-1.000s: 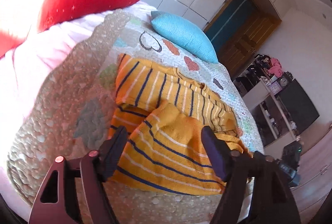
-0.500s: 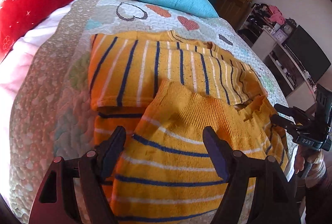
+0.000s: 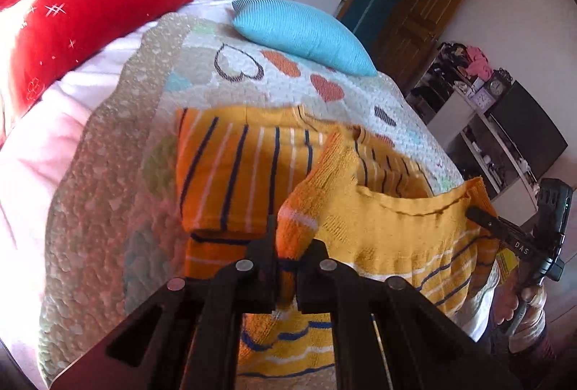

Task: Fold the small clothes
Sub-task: 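Grasp the sweater hem with the right gripper while the left gripper grasps the hem beside it, then fold the hem up over the body toward the collar with both grippers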

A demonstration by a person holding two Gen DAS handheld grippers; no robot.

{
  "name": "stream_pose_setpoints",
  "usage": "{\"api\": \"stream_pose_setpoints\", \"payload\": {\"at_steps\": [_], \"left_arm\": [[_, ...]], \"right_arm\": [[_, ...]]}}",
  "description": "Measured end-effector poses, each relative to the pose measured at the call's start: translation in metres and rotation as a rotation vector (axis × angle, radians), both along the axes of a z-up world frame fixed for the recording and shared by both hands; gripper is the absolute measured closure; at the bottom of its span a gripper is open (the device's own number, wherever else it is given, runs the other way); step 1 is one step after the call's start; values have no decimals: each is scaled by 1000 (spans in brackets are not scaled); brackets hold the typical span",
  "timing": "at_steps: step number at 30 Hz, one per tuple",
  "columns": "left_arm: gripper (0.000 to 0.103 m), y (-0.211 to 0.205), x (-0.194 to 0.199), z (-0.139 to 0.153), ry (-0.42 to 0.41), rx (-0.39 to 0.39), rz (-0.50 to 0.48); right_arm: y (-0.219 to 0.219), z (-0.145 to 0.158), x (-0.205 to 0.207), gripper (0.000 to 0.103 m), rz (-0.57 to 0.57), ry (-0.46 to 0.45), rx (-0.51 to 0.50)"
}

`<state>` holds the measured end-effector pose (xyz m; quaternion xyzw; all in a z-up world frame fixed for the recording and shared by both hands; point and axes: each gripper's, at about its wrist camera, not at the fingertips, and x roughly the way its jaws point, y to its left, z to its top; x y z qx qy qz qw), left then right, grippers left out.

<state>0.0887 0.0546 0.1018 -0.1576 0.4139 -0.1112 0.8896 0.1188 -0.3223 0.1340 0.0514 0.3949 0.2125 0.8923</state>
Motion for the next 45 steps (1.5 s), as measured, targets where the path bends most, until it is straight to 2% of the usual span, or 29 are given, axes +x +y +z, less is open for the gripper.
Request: {"api": "stream_pose_setpoints", "payload": {"at_steps": [2,4,9,13,17,20,22,24,25,27,29,33,37,39,42,45], "left_arm": [[97,7,13,9,-9,10,26],[97,10,30,8,9,21,53],[97,5,76,-28,89,108,93],[97,0,97,-50,116,156,112],[96,5,106,-66,138,134,127],[88,13,107,-75,144,99,140],[72,20,106,-77,147,75,158],[62,30,103,-77,156,39,182],[61,35,101,-75,160,10,189],[61,42,92,-66,157,-19,200],[58,44,80,-51,128,8,217],[43,43,47,-21,51,56,246],[37,23,16,-6,-1,72,220],[32,7,2,-8,-26,97,204],[31,-19,-11,-23,-44,145,175],[31,-40,-8,-48,-28,230,128]], "right_arm": [[-2,6,18,94,-23,2,33],[-1,-1,38,94,-45,31,45],[16,-48,83,94,-106,103,-43],[21,-73,106,94,-140,140,-56],[18,-92,118,94,-155,172,-61],[13,-100,120,94,-175,171,-45],[11,-102,121,93,-180,172,-34],[10,-103,123,92,-180,183,-27],[10,-101,124,91,-178,187,-34],[14,-94,122,77,-172,181,-80],[15,-79,116,68,-175,148,-128],[9,-41,93,67,-187,56,-161],[11,-18,66,67,-149,15,-109],[20,-20,56,67,-103,30,-92],[35,-40,45,67,-18,96,-62],[41,-69,46,67,-23,151,-114]]}}
